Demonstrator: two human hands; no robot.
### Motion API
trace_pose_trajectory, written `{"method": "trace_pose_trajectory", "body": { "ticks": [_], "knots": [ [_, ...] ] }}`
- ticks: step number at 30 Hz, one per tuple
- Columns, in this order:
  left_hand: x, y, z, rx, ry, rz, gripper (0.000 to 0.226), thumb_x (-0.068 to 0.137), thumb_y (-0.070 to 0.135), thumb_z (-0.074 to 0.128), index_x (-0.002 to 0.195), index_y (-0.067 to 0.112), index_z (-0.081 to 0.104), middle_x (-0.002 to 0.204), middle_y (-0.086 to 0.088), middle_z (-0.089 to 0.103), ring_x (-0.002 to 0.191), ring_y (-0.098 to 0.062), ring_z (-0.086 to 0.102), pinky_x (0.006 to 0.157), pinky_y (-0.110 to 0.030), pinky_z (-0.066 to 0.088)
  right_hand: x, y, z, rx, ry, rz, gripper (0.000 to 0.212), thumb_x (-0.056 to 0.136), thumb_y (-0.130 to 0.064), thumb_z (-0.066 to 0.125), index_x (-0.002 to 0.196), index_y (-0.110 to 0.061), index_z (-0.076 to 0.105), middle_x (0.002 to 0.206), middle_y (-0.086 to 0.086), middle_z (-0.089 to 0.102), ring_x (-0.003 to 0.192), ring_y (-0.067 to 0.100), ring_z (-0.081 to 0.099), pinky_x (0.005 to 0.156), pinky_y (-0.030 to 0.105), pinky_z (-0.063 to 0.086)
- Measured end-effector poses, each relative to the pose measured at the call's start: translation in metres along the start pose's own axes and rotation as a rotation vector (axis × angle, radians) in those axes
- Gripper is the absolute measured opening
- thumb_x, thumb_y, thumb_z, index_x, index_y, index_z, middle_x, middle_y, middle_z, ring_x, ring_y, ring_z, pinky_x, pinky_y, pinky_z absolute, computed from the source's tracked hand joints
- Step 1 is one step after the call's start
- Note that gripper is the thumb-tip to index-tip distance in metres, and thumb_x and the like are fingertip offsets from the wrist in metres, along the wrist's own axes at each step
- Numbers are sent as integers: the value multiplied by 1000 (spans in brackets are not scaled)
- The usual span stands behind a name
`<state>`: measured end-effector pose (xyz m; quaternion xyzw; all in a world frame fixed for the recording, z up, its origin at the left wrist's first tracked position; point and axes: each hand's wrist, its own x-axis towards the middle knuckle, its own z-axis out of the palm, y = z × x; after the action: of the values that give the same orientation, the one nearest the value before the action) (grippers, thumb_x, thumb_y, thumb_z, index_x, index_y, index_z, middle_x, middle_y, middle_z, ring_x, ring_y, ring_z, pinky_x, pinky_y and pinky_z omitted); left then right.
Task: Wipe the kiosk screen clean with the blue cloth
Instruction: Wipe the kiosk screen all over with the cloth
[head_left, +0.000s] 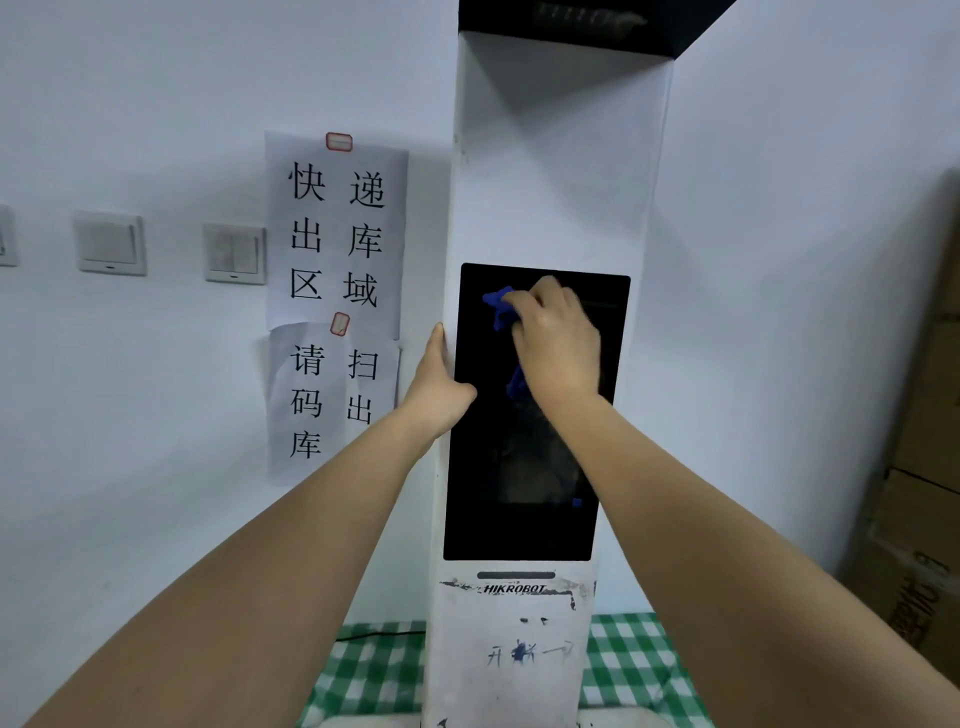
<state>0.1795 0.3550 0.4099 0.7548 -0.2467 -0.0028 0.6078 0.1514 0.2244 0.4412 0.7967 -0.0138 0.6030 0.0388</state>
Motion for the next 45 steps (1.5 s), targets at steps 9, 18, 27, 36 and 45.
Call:
{"method": "trace_pose_trajectory", "body": {
  "ticks": [9,18,27,36,45],
  "knots": [
    [-1,1,-1,-6,-12,3,91,86,-5,46,153,30,-4,158,3,21,137,-18,35,92,-24,39,-1,2,2,-67,-72,-240,29,61,3,78,86,-7,67,83,11,59,69,27,56,40,20,25],
    [-4,2,0,-1,4,15,90,84,-8,42,153,28,-2,142,-7,44,104,-16,53,74,-21,44,-10,-14,10,-111,-129,-359,35,54,4,79,84,-6,65,80,10,57,67,25,55,40,20,22],
    [-9,7,0,-14,4,28,83,84,-8,45,152,22,9,135,-2,46,111,-14,52,78,-17,42,3,-24,12,-105,-30,-197,33,52,5,78,80,-4,63,77,13,58,63,27,56,39,20,22],
    [-9,5,0,0,5,6,90,83,-3,48,153,24,-1,150,-4,35,128,-21,44,93,-26,44,4,-11,4,-149,-118,-315,30,56,2,77,80,-8,63,79,9,57,65,25,55,40,22,21],
    [-8,1,4,4,8,-26,92,85,-4,49,152,26,-5,141,-7,42,121,-21,47,85,-25,39,-27,-16,9,-161,-170,-394,33,51,1,81,77,-10,64,76,7,57,63,22,55,39,21,20]
  ]
}}
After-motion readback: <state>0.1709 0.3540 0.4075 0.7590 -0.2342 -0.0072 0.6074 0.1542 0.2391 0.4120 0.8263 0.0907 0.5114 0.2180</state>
